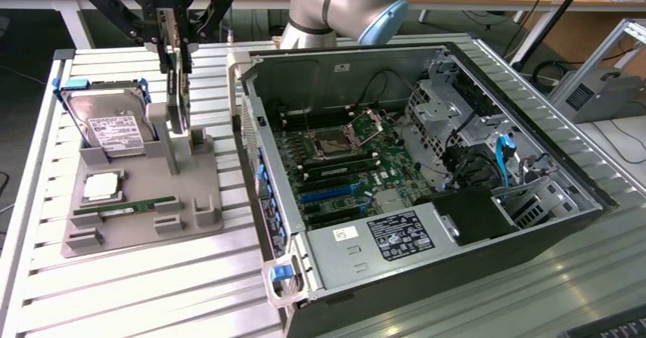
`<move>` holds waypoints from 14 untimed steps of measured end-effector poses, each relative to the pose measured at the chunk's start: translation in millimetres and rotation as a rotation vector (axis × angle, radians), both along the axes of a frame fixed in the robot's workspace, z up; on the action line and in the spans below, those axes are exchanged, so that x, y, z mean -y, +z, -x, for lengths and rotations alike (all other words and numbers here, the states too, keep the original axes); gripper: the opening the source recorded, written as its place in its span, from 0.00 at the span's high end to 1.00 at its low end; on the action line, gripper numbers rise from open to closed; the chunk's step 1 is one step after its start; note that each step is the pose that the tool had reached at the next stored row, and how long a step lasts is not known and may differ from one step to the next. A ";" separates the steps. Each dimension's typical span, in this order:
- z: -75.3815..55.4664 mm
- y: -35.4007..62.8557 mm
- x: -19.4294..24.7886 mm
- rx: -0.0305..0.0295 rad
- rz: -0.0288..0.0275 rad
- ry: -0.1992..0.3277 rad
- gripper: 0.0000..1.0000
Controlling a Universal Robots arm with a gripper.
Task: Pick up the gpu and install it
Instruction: 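Pick up the gpu and move the gpu toward the slot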
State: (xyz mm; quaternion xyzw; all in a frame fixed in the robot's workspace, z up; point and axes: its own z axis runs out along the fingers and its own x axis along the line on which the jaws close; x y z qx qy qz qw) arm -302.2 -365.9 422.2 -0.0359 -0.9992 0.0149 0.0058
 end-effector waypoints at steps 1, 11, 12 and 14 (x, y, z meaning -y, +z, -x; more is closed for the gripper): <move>-0.2 0.0 0.1 0.0000 0.0000 0.000 0.73; -5.2 0.0 0.8 0.0000 0.0000 0.000 0.73; -6.4 0.0 0.8 0.0000 0.0000 0.000 0.73; -7.9 0.0 0.8 0.0000 0.0000 0.000 0.73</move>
